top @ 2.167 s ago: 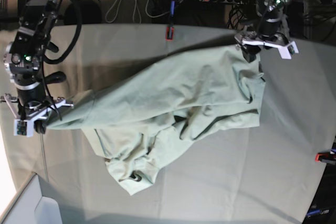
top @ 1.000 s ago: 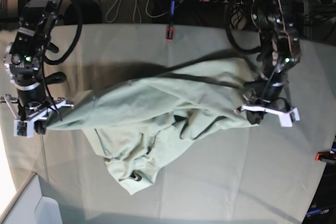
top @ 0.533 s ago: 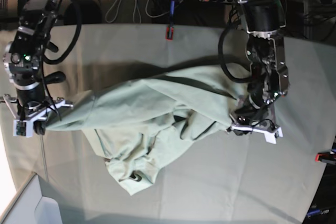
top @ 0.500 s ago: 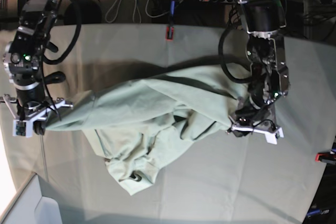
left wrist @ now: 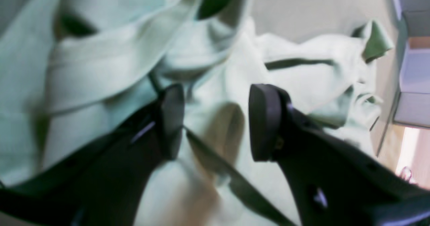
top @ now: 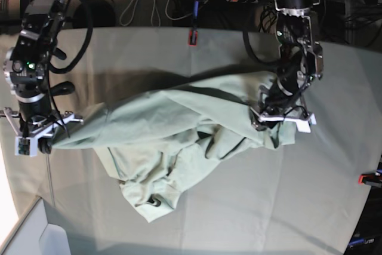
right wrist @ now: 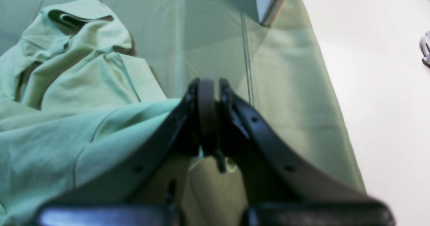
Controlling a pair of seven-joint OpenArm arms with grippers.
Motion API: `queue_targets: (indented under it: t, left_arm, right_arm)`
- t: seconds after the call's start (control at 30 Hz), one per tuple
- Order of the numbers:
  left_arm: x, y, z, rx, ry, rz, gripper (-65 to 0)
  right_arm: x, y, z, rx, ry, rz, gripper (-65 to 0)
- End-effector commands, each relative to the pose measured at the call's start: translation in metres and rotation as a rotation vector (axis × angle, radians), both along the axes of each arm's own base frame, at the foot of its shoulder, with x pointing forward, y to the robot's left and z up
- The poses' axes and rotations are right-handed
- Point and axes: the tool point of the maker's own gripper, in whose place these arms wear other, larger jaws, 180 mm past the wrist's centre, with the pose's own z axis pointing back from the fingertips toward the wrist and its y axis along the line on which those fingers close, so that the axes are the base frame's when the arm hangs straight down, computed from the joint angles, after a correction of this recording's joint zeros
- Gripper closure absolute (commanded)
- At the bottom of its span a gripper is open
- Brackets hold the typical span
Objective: Layout the t-shirt on the table in an organized manner, then fold the t-shirt properly
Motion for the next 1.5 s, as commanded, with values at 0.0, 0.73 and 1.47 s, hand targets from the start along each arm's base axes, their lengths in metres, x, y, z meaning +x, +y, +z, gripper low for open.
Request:
queue_targets:
  t: [0.0, 0.73, 1.47]
  left_arm:
    - [0.008, 0.001, 0.013, -0.007, -0.051, 0.004, -30.2]
    - [0.008, 0.026, 0.019, 0.044, -0.112, 0.088, -30.1]
    - [0.025, 0.032, 0.026, 0.024, -0.132, 0.112, 0.0]
  right_arm:
    - [0.007, 0.001, 0.017, -0.012, -0.063, 0.018, 0.0]
    - [0.012, 0.012, 0.016, -0.009, -0.061, 0.051, 0.0]
    - [0.013, 0.01, 0.018, -0.018, -0.063, 0.052, 0.0]
